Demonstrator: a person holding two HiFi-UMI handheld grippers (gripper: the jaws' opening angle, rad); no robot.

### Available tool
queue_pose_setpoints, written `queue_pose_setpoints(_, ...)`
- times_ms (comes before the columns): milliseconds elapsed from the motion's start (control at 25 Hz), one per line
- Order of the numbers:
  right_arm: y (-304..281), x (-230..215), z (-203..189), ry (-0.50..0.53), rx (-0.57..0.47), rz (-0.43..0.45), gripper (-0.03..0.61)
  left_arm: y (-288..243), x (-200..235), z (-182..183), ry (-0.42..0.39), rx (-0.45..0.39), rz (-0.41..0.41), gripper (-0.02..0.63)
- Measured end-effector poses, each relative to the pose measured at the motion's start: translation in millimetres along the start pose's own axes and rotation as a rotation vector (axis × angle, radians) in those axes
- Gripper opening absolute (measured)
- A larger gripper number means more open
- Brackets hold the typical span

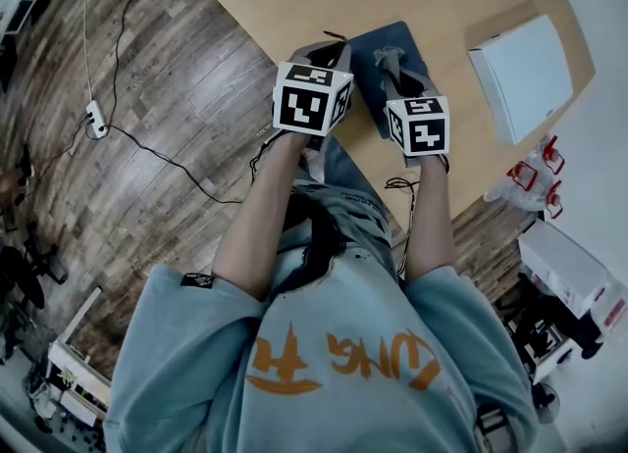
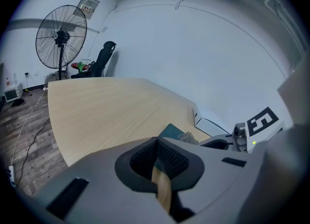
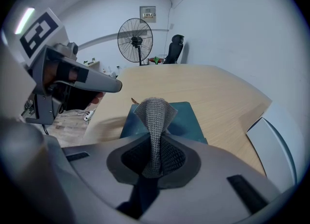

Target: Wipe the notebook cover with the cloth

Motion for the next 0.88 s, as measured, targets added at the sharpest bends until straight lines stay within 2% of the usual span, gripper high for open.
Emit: queue_pose_setpoints(880, 25, -6, -35, -0.057, 0.013, -0.042, 0.029, -8, -22, -11, -0.053, 0.064, -0.063, 0.018)
Point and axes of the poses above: the fingertips, and each gripper's own axes: y backward along the fingers, x to its left, z out of its top, the point moved 9 cm from there along y, backward along the fingers, and after that the axes turned 14 degrees about -z, right-handed, at the moved point
